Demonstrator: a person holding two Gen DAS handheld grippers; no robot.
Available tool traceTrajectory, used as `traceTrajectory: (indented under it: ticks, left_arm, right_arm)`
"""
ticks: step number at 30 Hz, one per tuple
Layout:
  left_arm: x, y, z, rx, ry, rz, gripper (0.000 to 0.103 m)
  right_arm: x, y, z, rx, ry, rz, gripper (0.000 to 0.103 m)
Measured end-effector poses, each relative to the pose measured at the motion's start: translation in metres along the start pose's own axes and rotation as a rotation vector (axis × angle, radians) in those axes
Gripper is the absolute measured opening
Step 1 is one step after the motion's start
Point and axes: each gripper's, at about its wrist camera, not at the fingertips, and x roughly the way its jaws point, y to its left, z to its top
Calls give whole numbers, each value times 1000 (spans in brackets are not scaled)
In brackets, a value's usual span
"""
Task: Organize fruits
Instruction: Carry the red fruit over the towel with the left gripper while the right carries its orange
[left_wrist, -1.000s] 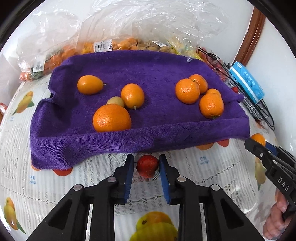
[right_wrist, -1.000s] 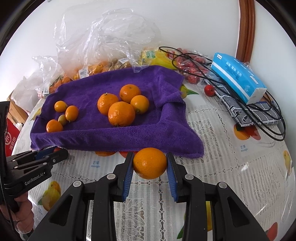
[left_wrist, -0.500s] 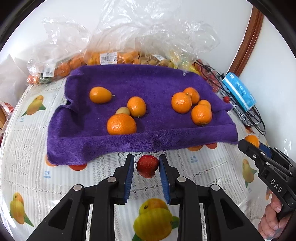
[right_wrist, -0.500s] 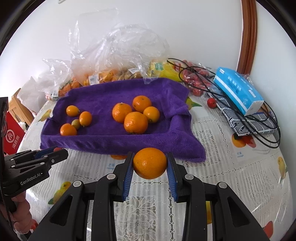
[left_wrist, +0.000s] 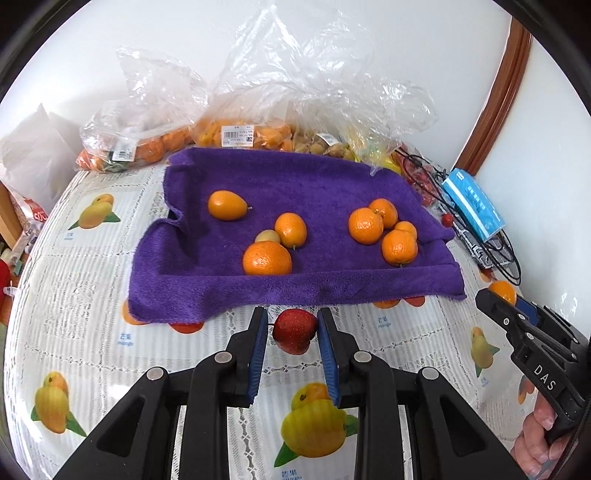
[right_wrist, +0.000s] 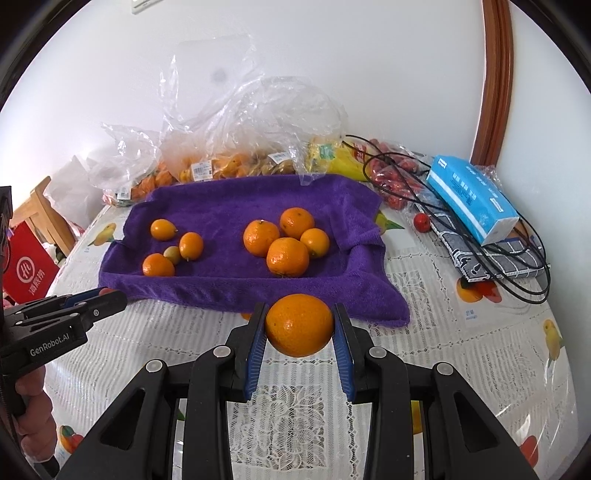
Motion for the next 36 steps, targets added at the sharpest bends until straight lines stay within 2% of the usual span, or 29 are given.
traceTrajectory:
  ticks: [19,36]
  left_arm:
    - [-32,10,18,-16,-80,6,26]
    - [-29,21,45,-30,-110,20,26]
  right_arm:
    - [-19,17,18,-25,-60,4,34]
    - [-4,28,45,-40,-74,28,34]
